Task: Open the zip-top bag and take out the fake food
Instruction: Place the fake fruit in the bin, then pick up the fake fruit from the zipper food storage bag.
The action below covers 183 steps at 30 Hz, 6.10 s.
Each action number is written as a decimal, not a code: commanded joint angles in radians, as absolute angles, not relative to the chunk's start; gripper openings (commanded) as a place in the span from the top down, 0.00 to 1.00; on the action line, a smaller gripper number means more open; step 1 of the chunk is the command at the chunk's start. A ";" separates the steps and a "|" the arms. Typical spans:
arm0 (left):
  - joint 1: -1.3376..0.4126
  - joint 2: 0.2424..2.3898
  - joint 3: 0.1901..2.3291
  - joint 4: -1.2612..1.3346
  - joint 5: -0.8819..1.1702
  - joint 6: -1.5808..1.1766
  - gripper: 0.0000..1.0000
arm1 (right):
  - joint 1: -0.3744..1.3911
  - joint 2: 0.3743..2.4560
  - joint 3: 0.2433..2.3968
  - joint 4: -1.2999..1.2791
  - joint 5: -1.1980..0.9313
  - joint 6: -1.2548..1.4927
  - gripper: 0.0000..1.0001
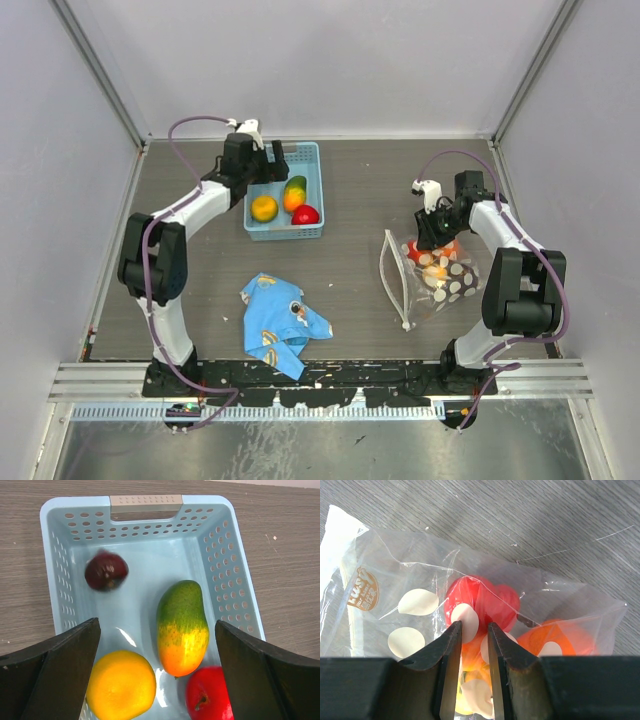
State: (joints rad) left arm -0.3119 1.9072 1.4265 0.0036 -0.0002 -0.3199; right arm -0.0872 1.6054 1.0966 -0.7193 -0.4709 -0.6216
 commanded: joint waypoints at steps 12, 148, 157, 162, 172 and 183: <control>-0.283 1.609 0.990 0.758 0.441 -0.684 0.01 | -0.103 1.584 1.058 -0.771 -0.416 -0.637 0.64; -1.046 2.302 1.110 1.222 0.092 -0.182 0.01 | -0.083 1.374 0.937 -0.245 -0.491 -0.317 0.62; -1.043 2.294 1.103 1.211 0.107 -0.180 0.02 | -0.034 1.523 0.987 -0.346 -0.403 -0.401 0.64; -1.042 2.289 1.112 1.195 0.104 -0.187 0.02 | -0.032 1.599 1.024 -0.452 -0.417 -0.469 0.67; -1.042 2.260 1.087 1.161 0.036 -0.182 0.02 | -0.021 1.657 1.062 -0.613 -0.560 -0.618 0.72; -1.040 2.256 1.098 1.125 0.020 -0.185 0.15 | 0.011 1.681 1.077 -0.698 -0.647 -0.710 0.75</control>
